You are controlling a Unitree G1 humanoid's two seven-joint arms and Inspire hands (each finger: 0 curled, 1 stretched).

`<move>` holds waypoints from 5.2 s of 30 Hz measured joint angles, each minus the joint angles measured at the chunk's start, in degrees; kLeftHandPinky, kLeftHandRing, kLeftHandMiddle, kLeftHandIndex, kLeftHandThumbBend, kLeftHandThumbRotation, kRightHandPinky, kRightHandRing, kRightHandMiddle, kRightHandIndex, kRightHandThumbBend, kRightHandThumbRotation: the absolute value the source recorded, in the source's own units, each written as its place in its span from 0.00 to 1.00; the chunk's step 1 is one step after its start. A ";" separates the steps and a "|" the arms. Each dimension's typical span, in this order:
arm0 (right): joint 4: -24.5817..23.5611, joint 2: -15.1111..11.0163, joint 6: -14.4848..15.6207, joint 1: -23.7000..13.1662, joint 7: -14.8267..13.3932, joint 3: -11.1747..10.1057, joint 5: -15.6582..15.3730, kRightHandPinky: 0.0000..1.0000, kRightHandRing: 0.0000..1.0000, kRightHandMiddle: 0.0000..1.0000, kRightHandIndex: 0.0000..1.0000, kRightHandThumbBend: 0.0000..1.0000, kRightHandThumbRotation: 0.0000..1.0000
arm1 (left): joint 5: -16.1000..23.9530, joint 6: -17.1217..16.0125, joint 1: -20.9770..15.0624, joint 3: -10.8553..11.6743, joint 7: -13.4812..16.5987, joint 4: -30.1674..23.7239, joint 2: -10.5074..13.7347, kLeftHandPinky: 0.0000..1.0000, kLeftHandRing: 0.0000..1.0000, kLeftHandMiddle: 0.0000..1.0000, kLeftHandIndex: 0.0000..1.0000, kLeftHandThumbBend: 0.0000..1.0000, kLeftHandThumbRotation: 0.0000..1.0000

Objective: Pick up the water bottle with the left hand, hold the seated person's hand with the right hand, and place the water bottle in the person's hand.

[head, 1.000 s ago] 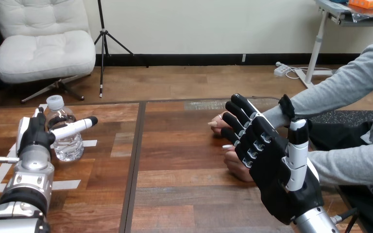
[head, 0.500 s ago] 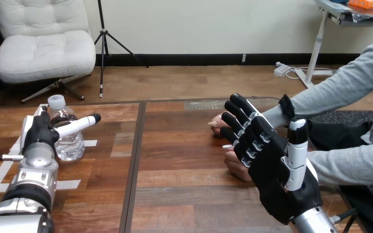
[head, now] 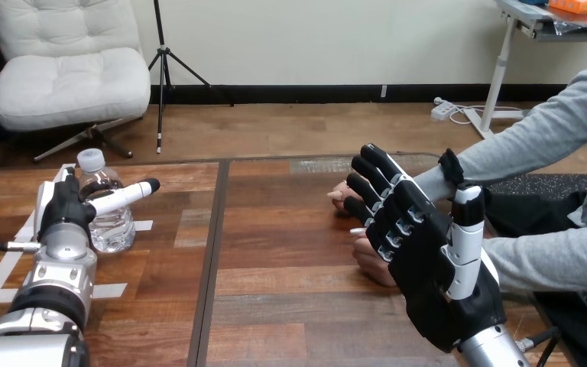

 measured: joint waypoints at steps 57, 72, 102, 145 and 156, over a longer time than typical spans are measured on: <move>-0.08 0.15 -0.02 0.23 0.05 -0.19 0.15 0.96 0.97 0.96 0.93 0.93 1.00 | 4.31 4.41 -1.83 -3.38 17.49 0.10 -0.84 0.35 0.41 0.46 0.50 0.76 0.00; -0.08 0.19 -0.02 0.23 0.05 -0.22 0.17 0.95 0.97 0.96 0.94 0.92 1.00 | 3.66 2.55 -1.80 -3.06 16.85 0.12 -0.92 0.39 0.45 0.50 0.52 0.73 0.00; -0.08 0.16 -0.02 0.22 0.05 -0.27 0.22 0.95 0.97 0.96 0.94 0.92 1.00 | 3.11 2.18 -1.81 -2.11 16.17 0.18 -0.96 0.47 0.57 0.60 0.56 0.86 0.00; -0.08 0.16 -0.02 0.23 0.05 -0.29 0.21 0.94 0.98 0.97 0.94 0.92 1.00 | 3.25 3.42 -1.96 -2.03 11.94 0.18 -0.83 0.52 0.63 0.68 0.71 0.92 0.04; -0.08 0.17 -0.02 0.23 0.04 -0.30 0.20 0.94 0.98 0.96 0.94 0.92 1.00 | 3.21 3.60 -1.96 -1.98 9.00 0.18 -0.76 0.62 0.73 0.77 0.76 0.94 0.14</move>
